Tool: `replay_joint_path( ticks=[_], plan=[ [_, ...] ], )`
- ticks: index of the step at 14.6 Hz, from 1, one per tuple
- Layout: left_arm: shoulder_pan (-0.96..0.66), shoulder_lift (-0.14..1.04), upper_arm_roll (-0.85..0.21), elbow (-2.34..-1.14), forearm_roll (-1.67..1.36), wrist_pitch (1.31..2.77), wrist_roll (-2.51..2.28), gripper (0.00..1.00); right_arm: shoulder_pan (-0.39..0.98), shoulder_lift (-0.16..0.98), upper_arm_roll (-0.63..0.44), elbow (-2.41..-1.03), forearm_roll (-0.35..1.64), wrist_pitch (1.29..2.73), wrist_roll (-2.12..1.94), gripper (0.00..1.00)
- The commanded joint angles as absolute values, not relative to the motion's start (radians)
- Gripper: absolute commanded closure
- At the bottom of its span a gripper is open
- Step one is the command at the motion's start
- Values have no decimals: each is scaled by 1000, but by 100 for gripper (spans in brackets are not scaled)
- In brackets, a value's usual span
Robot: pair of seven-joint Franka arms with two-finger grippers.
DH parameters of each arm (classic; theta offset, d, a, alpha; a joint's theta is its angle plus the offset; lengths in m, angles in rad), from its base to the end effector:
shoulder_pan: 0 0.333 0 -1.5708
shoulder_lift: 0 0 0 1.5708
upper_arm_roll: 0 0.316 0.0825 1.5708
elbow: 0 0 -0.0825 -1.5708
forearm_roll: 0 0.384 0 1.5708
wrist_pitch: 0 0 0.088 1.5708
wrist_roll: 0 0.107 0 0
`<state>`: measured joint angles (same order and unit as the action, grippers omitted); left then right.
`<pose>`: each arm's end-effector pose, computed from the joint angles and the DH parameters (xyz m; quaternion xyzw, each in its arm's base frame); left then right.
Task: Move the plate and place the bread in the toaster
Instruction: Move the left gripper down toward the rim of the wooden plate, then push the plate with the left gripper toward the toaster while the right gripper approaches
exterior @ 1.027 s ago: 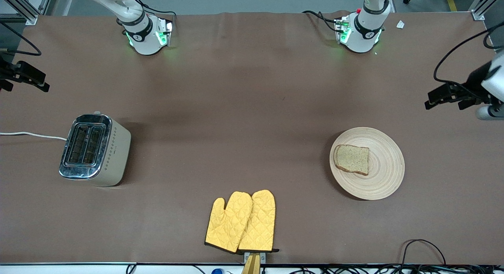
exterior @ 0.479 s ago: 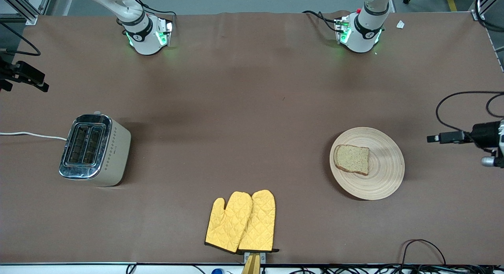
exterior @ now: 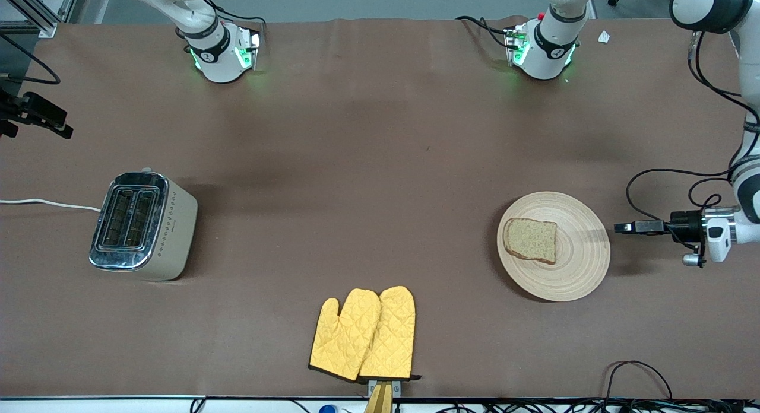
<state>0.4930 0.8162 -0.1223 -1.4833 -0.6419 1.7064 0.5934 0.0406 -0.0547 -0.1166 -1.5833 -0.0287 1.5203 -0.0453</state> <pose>0.6284 0.1958 0.1793 0.9016 0.0363 -0.0896 0.4217 0.5306 -0.0455 0.6438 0.9998 -0.0159 -0.0050 0.0109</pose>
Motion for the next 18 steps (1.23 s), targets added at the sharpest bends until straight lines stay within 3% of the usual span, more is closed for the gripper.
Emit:
replay_joint_path(
  ticks=[1,6,7,9,10,13,18],
  plan=[
    [483,860,-140,-1456,-681,1729,607,0,34,-57,-117,-1580,-17,1516,-54,0],
    [480,896,-144,-1456,-703,1750,632,1,38,-57,-117,-1582,-17,1508,-54,0],
    [479,896,-144,-1456,-704,1749,634,12,40,-57,-115,-1585,-15,1508,-54,0],
    [479,896,-144,-1456,-704,1749,659,58,61,-55,-109,-1591,-3,1508,-52,0],
    [479,896,-144,-1456,-706,1750,669,75,84,-55,-110,-1591,23,1506,-45,0],
    [477,896,-144,-1457,-704,1755,670,98,116,-51,-110,-1591,90,1517,7,0],
    [471,888,-170,-1456,-696,1755,730,100,181,44,-110,-1626,156,1621,186,0]
  ],
)
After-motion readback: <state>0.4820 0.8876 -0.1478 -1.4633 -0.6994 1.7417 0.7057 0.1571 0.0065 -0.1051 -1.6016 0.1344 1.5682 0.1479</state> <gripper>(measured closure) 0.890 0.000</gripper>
